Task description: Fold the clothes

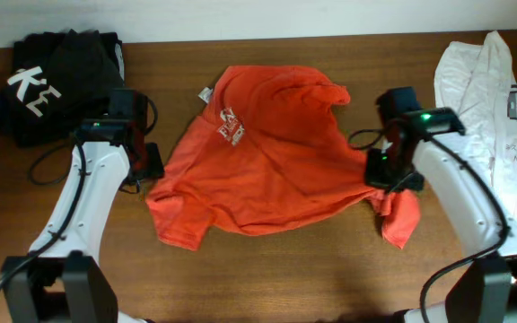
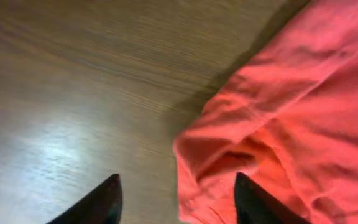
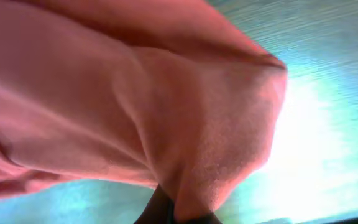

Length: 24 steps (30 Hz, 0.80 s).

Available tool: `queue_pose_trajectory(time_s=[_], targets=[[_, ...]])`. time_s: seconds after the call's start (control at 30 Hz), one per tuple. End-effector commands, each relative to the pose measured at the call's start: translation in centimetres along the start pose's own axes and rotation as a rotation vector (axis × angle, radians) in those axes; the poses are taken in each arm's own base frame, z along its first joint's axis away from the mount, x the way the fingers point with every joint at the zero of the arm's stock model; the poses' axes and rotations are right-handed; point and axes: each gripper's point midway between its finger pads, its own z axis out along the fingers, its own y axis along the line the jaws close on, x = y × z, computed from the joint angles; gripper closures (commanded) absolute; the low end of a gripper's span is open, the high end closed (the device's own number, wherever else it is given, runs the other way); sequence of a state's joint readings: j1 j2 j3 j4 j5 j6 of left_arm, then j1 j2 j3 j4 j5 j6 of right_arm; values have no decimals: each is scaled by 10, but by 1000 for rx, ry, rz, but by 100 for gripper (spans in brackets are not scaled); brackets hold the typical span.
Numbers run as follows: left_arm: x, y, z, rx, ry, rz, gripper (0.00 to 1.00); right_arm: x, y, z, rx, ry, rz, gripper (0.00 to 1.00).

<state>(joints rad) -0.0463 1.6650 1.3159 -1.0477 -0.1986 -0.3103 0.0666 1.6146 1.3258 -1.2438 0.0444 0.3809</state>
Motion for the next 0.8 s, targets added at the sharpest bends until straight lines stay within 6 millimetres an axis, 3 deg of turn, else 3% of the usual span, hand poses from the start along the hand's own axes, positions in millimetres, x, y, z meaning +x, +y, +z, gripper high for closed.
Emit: queue_pose_trajectory(time_s=[0.0, 0.13, 0.27, 0.37, 0.47, 0.6, 0.77], targets=[[16, -19, 31, 71, 136, 76, 38, -16, -26, -11, -18, -39, 100, 96], [38, -58, 48, 278, 270, 167, 37, -20, -37, -10, -22, -42, 141, 96], [47, -76, 47, 315, 290, 211, 37, -23, -36, -10, -25, -52, 140, 96], [73, -92, 40, 330, 364, 263, 37, -22, -35, -10, -35, -48, 140, 96], [90, -89, 43, 284, 432, 218, 37, -21, -33, -10, -43, -44, 139, 96], [108, -57, 62, 80, 464, 76, 38, -21, -33, -10, -42, -42, 139, 96], [109, -58, 81, 75, 417, 52, 40, -21, -33, -10, -42, -42, 139, 96]])
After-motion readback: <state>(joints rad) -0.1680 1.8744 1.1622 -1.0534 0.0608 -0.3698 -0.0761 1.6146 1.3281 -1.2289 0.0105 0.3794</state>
